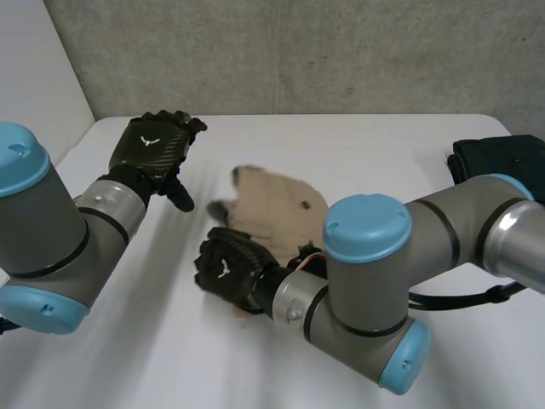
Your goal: Fold the laundry.
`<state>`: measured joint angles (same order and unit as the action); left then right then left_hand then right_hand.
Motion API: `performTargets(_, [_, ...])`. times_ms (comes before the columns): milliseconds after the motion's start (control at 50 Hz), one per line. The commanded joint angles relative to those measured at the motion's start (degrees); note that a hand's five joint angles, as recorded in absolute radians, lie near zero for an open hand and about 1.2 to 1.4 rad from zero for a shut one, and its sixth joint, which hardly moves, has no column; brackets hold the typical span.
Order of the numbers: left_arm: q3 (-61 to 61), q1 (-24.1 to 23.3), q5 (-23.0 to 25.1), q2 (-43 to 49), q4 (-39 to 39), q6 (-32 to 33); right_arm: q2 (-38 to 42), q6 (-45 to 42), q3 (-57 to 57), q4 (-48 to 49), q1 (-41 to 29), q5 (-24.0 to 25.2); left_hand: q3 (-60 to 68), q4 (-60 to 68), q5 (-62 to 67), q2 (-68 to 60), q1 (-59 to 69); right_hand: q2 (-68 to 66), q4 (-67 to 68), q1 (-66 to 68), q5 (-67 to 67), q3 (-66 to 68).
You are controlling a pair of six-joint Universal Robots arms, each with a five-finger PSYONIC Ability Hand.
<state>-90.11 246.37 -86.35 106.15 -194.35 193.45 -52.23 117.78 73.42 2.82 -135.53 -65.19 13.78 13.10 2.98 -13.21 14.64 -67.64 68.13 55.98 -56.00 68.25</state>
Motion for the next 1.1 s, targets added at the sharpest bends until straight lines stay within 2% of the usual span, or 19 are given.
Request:
performTargets(20, [1.4,0.2,0.0,0.5,-0.4,-0.4,-1.4,18.1,-2.0,0.2,0.9,-0.4,-2.4,-1.7,-1.6,1.8,-3.2,57.6,-58.1,-46.0,56.0,-58.3])
performTargets(40, [1.8,0.1,0.0,0.7,-0.4,-0.5,-3.4,25.3,-2.1,0.0,1.6,-0.9,-2.4,-1.7,-1.6,1.8,-3.2,57.6,-58.1,-46.0,56.0,-58.3])
performTargets(100, [3.6,-0.5,0.1,1.2,-0.4,-2.7,-7.4,37.0,-2.0,-0.4,3.9,-2.8,-2.4,-1.7,-1.6,1.8,-3.2,57.6,-58.1,-46.0,56.0,-58.3])
performTargets(120, [4.0,-0.6,0.1,1.2,-0.4,-3.4,-9.8,44.7,-1.4,-0.7,6.0,-4.8,-2.4,-1.7,-1.6,1.8,-3.2,57.6,-58.1,-46.0,56.0,-58.3])
performTargets(200, [5.6,-2.3,0.4,2.5,0.0,-9.3,-12.3,58.8,-1.2,-4.1,12.3,-9.2,-1.9,-1.2,-1.1,1.3,-2.7,57.6,-58.1,-46.0,56.0,-58.3])
performTargets(240, [6.4,-4.1,0.5,3.4,0.5,-12.4,-12.2,60.8,-1.5,-6.4,13.6,-10.2,-1.5,-0.9,-0.8,1.0,-2.4,57.6,-58.1,-46.0,56.0,-58.3])
performTargets(320, [7.2,-7.6,0.3,5.5,3.3,-14.2,-9.8,58.7,-2.0,-10.3,14.7,-11.6,-0.7,0.0,0.1,0.1,-1.6,57.6,-58.1,-46.0,56.0,-58.3])
performTargets(440, [7.4,-11.9,-1.5,10.3,9.7,-14.5,-4.0,56.2,-4.6,-11.2,15.3,-11.9,-0.4,0.3,0.4,-0.2,-1.2,57.6,-58.1,-46.0,56.0,-58.3])
performTargets(560, [7.2,-14.7,-9.1,14.3,11.9,-13.9,1.3,55.7,-8.4,-11.6,14.9,-12.1,-0.4,0.3,0.4,-0.2,-1.2,57.6,-58.1,-46.0,56.0,-58.3])
performTargets(680, [8.8,-14.8,-11.5,18.5,11.8,-11.7,6.3,53.4,-10.6,-13.7,14.6,-12.6,-0.5,0.1,0.3,0.0,-1.4,57.6,-58.1,-46.0,56.0,-58.3])
performTargets(820, [10.3,-14.2,-11.7,22.5,12.0,-4.8,9.1,46.4,-10.4,-13.5,14.5,-15.8,-0.9,-0.2,-0.1,0.3,-1.7,57.6,-58.1,-46.0,56.0,-58.3])
performTargets(940, [10.3,-13.4,-11.0,23.0,12.3,-3.7,8.2,44.1,-10.0,-13.0,14.5,-17.7,-1.0,-0.4,-0.2,0.5,-1.9,57.6,-58.1,-46.0,56.0,-58.3])
performTargets(1020, [10.5,-13.7,-8.8,19.2,12.2,-4.0,5.1,44.5,-8.5,-11.3,14.9,-17.7,-1.7,-1.0,-0.9,1.1,-2.6,57.6,-58.1,-46.0,56.0,-58.3])
performTargets(1100, [10.5,-13.5,-3.6,10.7,11.8,-6.0,-1.5,44.7,-3.8,-6.4,15.3,-18.0,-1.7,-1.0,-0.9,1.1,-2.6,57.6,-58.1,-46.0,56.0,-58.3])
